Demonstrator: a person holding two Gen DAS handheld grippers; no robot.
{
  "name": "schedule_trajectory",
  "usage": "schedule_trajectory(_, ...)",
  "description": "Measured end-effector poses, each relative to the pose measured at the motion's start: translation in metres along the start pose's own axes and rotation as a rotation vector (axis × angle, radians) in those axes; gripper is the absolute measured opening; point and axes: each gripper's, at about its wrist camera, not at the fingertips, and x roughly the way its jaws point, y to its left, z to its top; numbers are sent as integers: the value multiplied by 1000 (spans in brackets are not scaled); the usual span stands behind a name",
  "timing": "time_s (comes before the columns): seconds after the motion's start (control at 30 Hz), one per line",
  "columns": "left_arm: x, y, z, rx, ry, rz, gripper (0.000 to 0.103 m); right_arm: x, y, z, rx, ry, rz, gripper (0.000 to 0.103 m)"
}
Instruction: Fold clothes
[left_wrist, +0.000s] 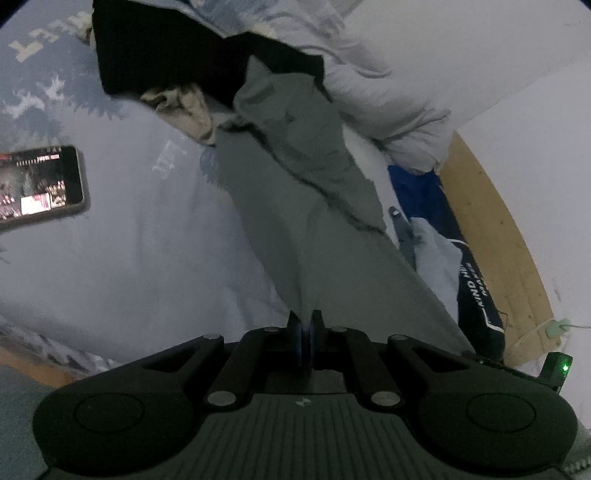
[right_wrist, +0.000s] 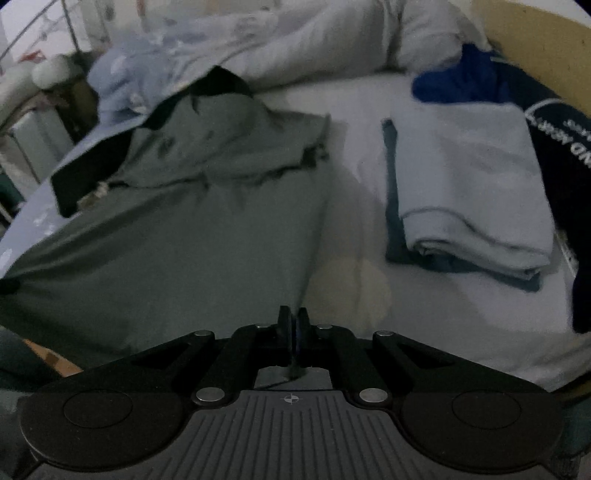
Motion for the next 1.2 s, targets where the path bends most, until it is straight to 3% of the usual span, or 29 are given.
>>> schedule_trajectory(0.17, -29, -6, -12, -5, -22, 14, 7, -30, 2, -19, 20, 8, 10, 3)
schedule_trajectory(0.37, -59, -8, -33, -52, -28, 2, 7, -70, 12, -42, 61, 33, 84, 3)
schedule_trajectory(0.53, -60, -4, -25, -111, -89, -41, 7, -83, 8, -33, 106, -43, 117, 3)
schedule_trajectory(0.97, -30, -29, 97, -138, -331, -98, 7, -41, -28, 115, 98, -299, 135, 3)
schedule_trajectory(1.2, 29, -21, 168, -209, -363, -40, 7, 39, -46, 186, 132, -310, 129, 3)
